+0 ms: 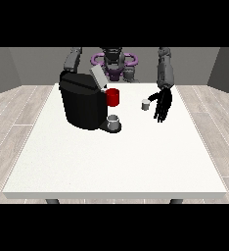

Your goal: Insert the coffee pod into the coffee machine and close the lid

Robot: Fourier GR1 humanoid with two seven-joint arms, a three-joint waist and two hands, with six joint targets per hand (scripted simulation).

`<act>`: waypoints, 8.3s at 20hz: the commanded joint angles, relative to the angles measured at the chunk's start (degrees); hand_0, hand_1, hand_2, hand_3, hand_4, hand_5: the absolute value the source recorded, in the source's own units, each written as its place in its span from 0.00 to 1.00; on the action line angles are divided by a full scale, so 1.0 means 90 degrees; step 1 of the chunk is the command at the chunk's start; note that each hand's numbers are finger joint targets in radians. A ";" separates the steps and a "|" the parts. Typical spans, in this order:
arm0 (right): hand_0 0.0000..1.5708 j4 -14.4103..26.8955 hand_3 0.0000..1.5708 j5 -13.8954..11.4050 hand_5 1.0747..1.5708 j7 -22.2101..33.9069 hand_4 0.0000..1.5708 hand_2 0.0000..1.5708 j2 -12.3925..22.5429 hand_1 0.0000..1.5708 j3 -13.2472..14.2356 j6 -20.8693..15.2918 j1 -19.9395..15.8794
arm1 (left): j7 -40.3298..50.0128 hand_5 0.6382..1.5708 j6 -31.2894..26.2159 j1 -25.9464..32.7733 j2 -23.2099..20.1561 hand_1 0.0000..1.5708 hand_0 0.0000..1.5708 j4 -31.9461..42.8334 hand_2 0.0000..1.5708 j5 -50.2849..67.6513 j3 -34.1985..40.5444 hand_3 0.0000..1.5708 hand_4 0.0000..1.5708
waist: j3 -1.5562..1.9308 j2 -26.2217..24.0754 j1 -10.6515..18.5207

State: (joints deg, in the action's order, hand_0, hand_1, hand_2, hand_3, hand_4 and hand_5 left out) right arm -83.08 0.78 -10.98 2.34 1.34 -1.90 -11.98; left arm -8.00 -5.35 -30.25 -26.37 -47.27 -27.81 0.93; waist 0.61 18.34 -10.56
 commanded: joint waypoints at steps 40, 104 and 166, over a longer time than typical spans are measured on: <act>0.00 0.1672 0.00 0.0185 1.00 -0.0627 0.21 0.00 0.0003 0.00 0.0401 0.0017 0.0331 | -0.0895 1.00 0.0453 -0.0409 0.1057 0.77 0.77 0.0866 0.84 -0.1141 -0.0261 0.85 0.43 | -0.0069 -0.1092 0.0278; 0.00 0.2631 0.00 0.0456 1.00 -0.1116 0.12 0.00 0.0707 0.00 0.0618 0.1010 -0.1463 | 0.1072 1.00 -0.1080 -0.4284 0.0271 0.97 0.97 0.0851 0.97 -0.0145 0.1278 0.92 0.44 | -0.0064 0.0299 -0.0455; 0.00 -0.0604 0.00 -0.1139 1.00 0.0532 0.17 0.00 -0.0259 0.00 -0.1189 -0.0627 -0.0075 | -0.2007 1.00 -0.2363 0.2594 0.2209 0.00 0.00 -0.1284 0.00 0.2506 0.1386 0.00 0.12 | -0.0067 -0.2555 0.1597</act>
State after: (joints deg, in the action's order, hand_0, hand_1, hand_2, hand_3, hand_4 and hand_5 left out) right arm -89.25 -7.59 -7.78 0.20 -10.41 -6.33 -9.22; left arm -26.06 -25.68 -8.19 -6.51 -55.20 -6.46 14.63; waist -0.01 -7.37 2.33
